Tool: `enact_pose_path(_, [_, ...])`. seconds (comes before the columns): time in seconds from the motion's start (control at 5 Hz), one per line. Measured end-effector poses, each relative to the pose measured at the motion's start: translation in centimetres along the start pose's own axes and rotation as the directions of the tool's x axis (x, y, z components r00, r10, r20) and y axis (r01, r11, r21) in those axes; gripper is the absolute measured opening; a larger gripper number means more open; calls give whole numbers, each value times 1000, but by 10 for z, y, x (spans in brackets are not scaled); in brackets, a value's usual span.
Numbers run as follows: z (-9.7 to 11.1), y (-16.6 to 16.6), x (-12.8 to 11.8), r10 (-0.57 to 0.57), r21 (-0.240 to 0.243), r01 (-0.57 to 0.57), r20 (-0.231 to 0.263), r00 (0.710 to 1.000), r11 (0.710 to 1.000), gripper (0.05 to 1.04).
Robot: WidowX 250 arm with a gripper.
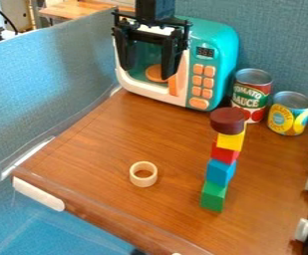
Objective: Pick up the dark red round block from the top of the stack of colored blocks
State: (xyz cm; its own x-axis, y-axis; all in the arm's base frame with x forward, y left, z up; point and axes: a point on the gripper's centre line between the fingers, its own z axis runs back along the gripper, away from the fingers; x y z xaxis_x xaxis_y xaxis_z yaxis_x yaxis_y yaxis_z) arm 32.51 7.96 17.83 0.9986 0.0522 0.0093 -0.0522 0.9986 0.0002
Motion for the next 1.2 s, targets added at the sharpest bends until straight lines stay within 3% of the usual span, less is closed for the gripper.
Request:
enact_pose_path(0.2, [-12, 0, 1, -2, -7, 1, -36, 999, 1000, 1000])
enact_pose_path(0.8, [6, -41, 21, -75, -37, 77, 40, 996, 996, 1000])
enact_pose_path(1.0, [13, -64, 26, -178, -23, 180, 65, 982, 983, 1000])
enact_pose_path(1.2, [3, -82, 30, -269, 16, 268, 48, 962, 963, 1000])
